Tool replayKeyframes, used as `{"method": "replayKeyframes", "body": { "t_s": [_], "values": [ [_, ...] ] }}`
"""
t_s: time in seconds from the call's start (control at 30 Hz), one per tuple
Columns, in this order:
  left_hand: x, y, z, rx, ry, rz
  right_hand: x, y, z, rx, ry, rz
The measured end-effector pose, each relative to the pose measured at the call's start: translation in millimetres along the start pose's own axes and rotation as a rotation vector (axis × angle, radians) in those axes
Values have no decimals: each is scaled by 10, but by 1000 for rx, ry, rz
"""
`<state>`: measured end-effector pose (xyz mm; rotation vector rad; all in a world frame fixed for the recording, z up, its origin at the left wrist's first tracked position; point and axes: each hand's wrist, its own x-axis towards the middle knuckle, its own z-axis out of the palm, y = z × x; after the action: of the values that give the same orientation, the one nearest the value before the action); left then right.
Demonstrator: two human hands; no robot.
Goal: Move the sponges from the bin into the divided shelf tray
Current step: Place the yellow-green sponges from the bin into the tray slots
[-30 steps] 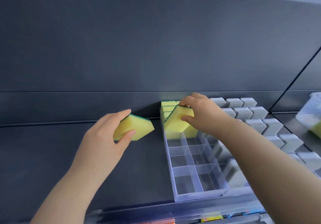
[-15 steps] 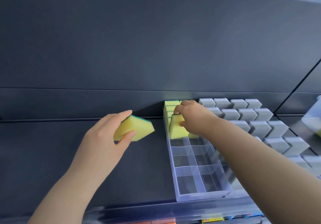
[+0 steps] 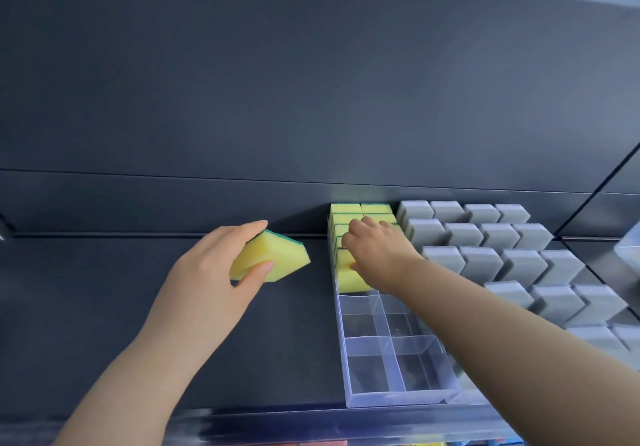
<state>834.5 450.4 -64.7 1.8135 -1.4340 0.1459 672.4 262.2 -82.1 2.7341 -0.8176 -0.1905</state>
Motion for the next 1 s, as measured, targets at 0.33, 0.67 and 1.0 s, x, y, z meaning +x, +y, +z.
{"method": "replayKeyframes", "body": {
  "t_s": [0.33,0.67,1.0],
  "values": [
    [69,188,216,-58,-112,4,-104,183,-152,162,30,76],
    [322,517,900,-79,-364,97,-368,450,-116,398,-42,34],
    [293,444,1204,-17,-382,157,-419,486,15,409,-136,-25]
  ]
}}
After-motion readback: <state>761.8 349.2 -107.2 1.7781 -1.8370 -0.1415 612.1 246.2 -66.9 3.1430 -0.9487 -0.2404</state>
